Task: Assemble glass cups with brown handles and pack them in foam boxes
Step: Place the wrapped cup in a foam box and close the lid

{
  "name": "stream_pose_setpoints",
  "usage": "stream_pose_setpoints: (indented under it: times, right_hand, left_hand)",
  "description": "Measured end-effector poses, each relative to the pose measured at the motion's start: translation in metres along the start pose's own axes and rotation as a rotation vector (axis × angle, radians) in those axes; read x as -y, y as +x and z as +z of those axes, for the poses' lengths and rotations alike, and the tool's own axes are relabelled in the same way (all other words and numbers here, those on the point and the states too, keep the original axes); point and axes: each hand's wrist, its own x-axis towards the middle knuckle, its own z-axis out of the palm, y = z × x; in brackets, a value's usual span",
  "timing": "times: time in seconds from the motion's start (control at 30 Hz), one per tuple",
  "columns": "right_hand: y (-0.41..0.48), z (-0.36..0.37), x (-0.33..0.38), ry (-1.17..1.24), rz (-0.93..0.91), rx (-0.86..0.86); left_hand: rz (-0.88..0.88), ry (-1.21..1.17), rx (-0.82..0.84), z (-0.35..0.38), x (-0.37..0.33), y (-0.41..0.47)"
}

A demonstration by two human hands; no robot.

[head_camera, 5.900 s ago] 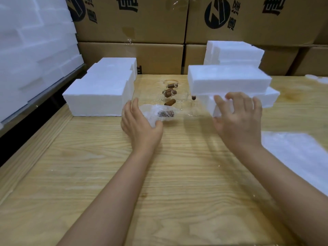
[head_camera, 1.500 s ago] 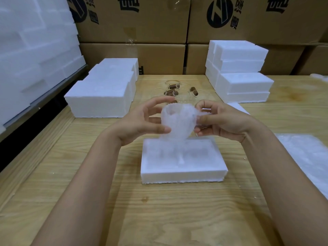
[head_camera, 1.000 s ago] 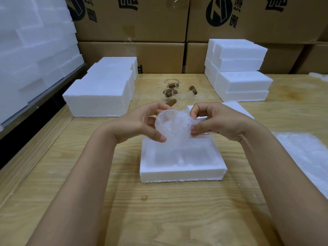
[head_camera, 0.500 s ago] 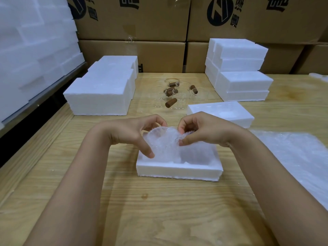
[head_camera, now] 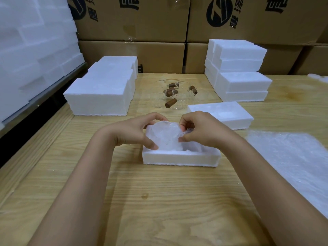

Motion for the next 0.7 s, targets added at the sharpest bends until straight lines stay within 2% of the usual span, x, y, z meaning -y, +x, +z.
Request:
stream_pose_setpoints:
  times: [0.2,0.4,0.63,0.7]
  right_hand:
    - [-0.005,-0.021,-0.008,0.044,0.015,0.157]
    - [-0.003,-0.009,-0.002,0.098,-0.074,0.009]
    - [-0.002,-0.006,-0.001,-0.046,-0.137,0.045]
    - [-0.002,-0.009,-0.002,-0.022,-0.147,0.068]
  left_hand:
    - [0.015,-0.003,-0.009,0.002,0.001,0.005]
    - [0.029,0.024,-0.055,0.005,0.002,0.007]
    - [0.046,0.037,-0.072,0.005,0.006,0.008]
    - [0.043,0.03,-0.083,0.005,0.007,0.009]
